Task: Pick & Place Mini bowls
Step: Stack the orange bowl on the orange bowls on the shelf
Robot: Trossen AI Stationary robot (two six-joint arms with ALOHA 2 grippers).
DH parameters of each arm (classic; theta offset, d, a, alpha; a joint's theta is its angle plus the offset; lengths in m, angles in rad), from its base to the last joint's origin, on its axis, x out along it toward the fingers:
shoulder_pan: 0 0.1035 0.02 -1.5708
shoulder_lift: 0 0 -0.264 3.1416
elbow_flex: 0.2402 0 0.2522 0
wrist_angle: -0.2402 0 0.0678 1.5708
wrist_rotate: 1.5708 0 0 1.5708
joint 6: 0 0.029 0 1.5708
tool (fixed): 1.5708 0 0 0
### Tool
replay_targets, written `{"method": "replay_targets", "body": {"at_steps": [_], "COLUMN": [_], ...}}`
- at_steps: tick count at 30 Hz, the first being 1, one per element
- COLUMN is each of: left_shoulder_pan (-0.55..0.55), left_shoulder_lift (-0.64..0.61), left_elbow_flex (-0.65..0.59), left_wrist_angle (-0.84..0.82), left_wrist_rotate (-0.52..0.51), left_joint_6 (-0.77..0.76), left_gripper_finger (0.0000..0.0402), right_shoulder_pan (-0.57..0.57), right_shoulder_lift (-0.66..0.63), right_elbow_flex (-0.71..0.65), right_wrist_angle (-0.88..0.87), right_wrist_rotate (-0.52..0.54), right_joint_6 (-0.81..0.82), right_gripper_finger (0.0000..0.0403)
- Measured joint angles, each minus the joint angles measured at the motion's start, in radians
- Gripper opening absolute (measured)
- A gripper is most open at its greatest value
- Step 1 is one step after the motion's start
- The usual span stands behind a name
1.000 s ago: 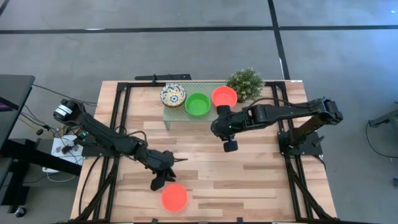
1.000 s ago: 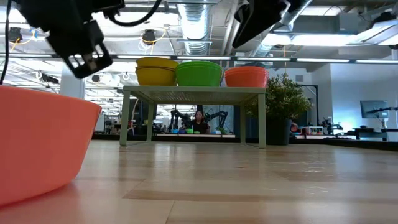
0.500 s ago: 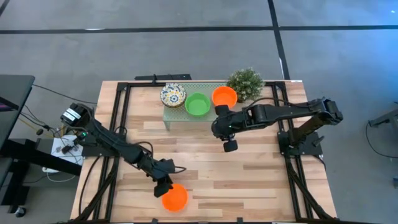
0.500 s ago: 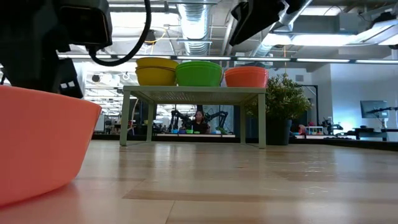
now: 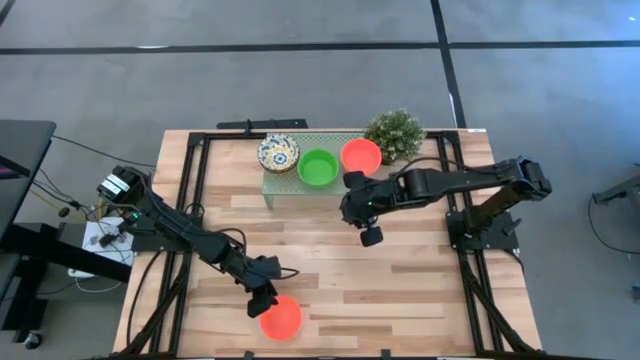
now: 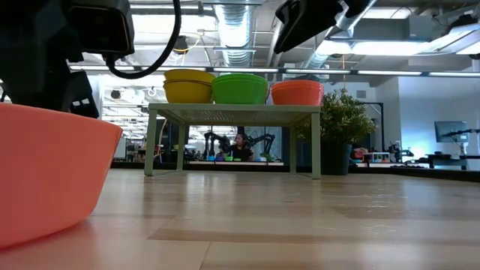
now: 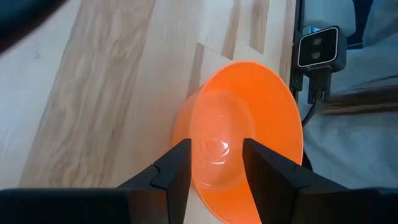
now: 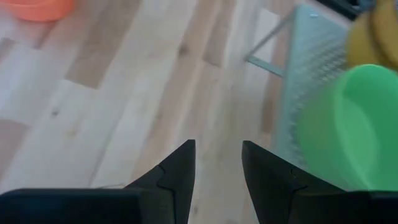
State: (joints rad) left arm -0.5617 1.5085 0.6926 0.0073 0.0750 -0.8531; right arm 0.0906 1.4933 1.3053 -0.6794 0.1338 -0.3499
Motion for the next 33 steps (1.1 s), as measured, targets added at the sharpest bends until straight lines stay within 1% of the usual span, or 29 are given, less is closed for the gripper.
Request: {"method": "replay_targets", "body": {"at_steps": [4,12,17,19,20,22,24,26,28,29,33], "left_shoulder_pan": [0.000,0.000,-0.008,-0.008,-0.007,-0.007,-0.008,-0.007,-0.002,0.003,0.037], "left_shoulder_lift": [0.000,0.004,0.065,0.086,0.093,0.097,0.096,0.085,0.067,0.054,-0.017], "left_elbow_flex": [0.000,-0.001,-0.001,-0.002,-0.002,-0.002,-0.002,-0.002,-0.002,-0.002,0.001], "left_wrist_angle": [-0.047,-0.065,-0.053,-0.052,-0.052,-0.052,-0.047,-0.048,-0.046,-0.046,-0.040], "left_wrist_rotate": [-0.004,-0.023,-0.019,-0.018,-0.019,-0.031,-0.047,-0.087,-0.136,-0.166,-0.305], "left_joint_6": [0.004,0.014,0.061,0.072,0.084,0.125,0.165,0.182,0.186,0.183,0.177], "left_gripper_finger": [0.0145,0.0144,0.0144,0.0143,0.0140,0.0125,0.0097,0.0060,0.0020,0.0013,0.0013], "right_shoulder_pan": [-0.001,0.001,0.002,0.002,0.001,0.001,0.008,0.018,0.028,0.031,0.050], "right_shoulder_lift": [0.000,0.000,0.000,0.000,0.000,0.003,0.025,0.041,0.068,0.081,0.166], "right_elbow_flex": [-0.023,-0.022,-0.022,-0.023,-0.022,-0.022,-0.021,-0.025,-0.019,-0.021,-0.024], "right_wrist_angle": [0.019,0.048,0.053,0.076,0.091,0.129,0.197,0.210,0.256,0.240,0.243], "right_wrist_rotate": [-0.060,-0.062,-0.065,-0.101,-0.138,-0.224,-0.292,-0.317,-0.322,-0.321,-0.320], "right_joint_6": [0.000,0.003,0.003,0.003,0.003,0.002,0.001,-0.023,-0.093,-0.137,-0.259], "right_gripper_finger": [0.0127,0.0127,0.0127,0.0127,0.0127,0.0127,0.0127,0.0127,0.0127,0.0127,0.0127]}}
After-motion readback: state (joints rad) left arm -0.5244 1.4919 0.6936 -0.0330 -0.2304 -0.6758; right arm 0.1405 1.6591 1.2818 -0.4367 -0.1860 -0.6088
